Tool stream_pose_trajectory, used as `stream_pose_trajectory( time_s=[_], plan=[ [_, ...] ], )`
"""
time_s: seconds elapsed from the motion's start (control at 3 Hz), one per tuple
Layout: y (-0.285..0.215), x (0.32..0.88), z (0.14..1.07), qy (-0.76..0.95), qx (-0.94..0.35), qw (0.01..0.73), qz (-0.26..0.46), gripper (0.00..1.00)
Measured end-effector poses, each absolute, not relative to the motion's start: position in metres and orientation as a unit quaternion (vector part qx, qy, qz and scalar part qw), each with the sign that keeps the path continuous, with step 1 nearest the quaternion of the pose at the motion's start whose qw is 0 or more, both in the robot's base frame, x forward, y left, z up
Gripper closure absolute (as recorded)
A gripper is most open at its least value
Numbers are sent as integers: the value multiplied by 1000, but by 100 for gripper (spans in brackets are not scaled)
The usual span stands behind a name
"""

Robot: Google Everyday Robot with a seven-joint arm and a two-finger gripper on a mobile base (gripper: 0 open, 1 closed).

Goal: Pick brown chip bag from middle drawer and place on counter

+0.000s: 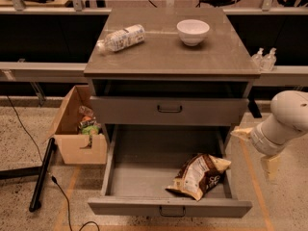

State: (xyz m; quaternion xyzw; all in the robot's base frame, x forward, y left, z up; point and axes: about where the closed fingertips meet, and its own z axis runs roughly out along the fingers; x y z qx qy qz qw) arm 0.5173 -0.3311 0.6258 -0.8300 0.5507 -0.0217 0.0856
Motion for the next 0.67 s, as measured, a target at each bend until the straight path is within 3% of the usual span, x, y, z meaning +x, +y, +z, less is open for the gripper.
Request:
stream_pose_trajectory(
  time_s=[0.67],
  plan=[
    [-309,511,597,527,-843,104,23,0]
  ],
)
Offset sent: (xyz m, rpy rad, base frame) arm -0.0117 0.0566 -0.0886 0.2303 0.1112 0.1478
